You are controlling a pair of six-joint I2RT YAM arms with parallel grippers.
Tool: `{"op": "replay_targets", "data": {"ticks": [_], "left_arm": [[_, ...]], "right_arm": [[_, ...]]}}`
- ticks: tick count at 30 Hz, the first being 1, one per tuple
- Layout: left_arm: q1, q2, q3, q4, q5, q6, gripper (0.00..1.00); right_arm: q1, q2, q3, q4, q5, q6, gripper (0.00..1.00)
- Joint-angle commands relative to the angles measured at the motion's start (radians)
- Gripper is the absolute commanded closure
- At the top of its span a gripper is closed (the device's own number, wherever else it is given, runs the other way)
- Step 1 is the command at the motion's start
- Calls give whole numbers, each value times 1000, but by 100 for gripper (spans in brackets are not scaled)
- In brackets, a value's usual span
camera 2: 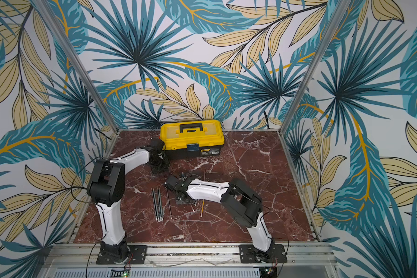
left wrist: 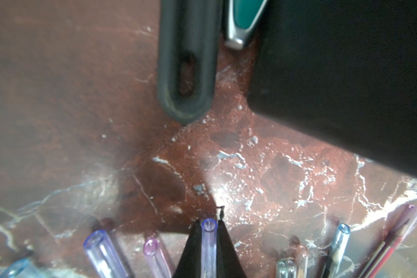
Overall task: Remove the protective cover of the pencils
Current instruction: Place the protective sleeve at the center of the board, then pick up the pencil from the center of the board.
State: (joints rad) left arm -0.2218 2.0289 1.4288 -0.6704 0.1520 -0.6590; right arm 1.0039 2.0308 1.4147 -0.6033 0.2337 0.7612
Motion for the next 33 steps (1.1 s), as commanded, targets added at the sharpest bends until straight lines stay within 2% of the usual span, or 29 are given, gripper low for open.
{"op": "replay_targets", "data": {"ticks": [1, 14, 33], "left_arm": [[4, -29, 18, -23, -33, 9, 86], [6, -42, 13, -23, -36, 7, 82], [6, -76, -2, -9, -38, 4, 77]], "right_arm": [[-4, 21, 3, -17, -8, -14, 75], [-5, 48, 17, -24, -26, -28, 76], [-5, 43, 42, -31, -53, -37, 95]]}}
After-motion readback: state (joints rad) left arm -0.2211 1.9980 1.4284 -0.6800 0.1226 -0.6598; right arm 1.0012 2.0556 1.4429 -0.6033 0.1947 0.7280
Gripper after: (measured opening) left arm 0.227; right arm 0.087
